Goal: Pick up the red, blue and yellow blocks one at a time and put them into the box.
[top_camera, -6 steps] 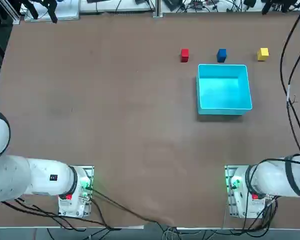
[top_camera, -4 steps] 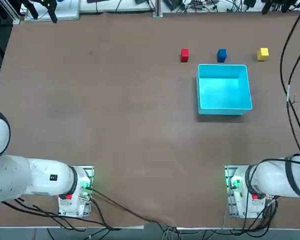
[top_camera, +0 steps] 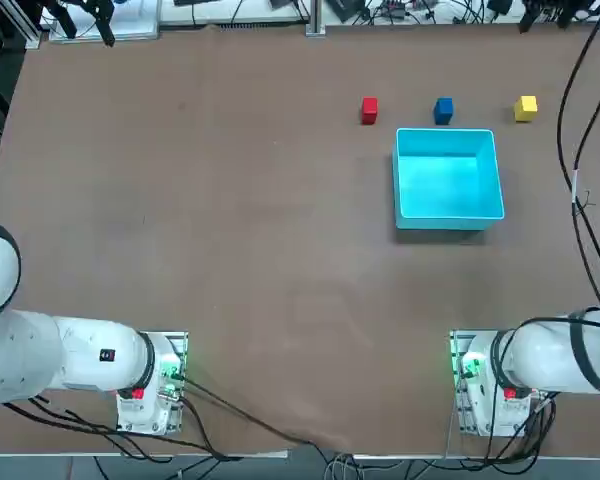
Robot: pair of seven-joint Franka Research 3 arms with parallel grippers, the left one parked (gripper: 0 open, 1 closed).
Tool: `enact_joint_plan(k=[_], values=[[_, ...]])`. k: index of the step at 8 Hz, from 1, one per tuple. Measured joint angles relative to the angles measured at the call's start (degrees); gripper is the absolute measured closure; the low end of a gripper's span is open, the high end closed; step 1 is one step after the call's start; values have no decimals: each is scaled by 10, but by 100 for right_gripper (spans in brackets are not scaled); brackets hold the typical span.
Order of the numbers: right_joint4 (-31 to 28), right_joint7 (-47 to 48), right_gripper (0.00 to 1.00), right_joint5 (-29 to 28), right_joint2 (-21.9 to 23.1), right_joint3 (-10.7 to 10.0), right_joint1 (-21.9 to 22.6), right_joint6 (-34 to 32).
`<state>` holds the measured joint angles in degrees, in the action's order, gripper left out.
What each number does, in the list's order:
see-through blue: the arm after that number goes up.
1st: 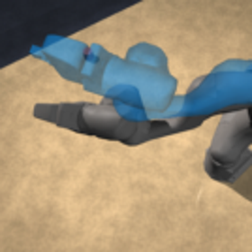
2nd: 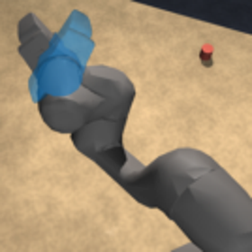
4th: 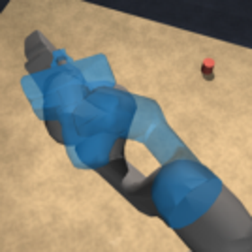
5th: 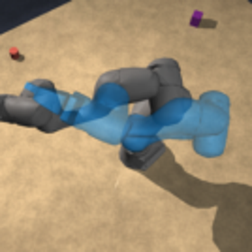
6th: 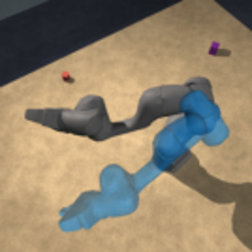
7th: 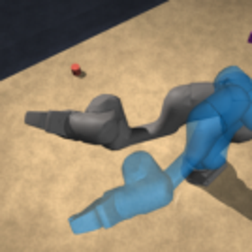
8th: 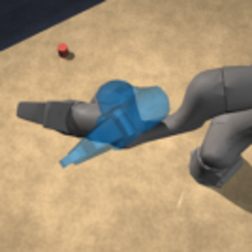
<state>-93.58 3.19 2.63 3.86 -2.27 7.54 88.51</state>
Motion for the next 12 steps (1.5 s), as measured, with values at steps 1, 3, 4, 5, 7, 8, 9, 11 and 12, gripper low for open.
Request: enact_joint_plan(k=[1, 3, 4, 5, 7, 8, 9, 11, 12], values=[[0, 1, 0, 0, -10, 1, 17, 4], [0, 2, 0, 0, -30, 2, 37, 36], [0, 2, 0, 0, -44, 2, 50, 55], [0, 3, 0, -1, -62, 2, 61, 78], [5, 11, 0, -14, -112, 2, 77, 130], [15, 24, 0, -20, -144, 2, 86, 152], [31, 55, 0, -22, -179, 2, 99, 171], [62, 131, 0, -22, -249, 3, 131, 205], [73, 157, 0, -22, -280, 3, 141, 228]])
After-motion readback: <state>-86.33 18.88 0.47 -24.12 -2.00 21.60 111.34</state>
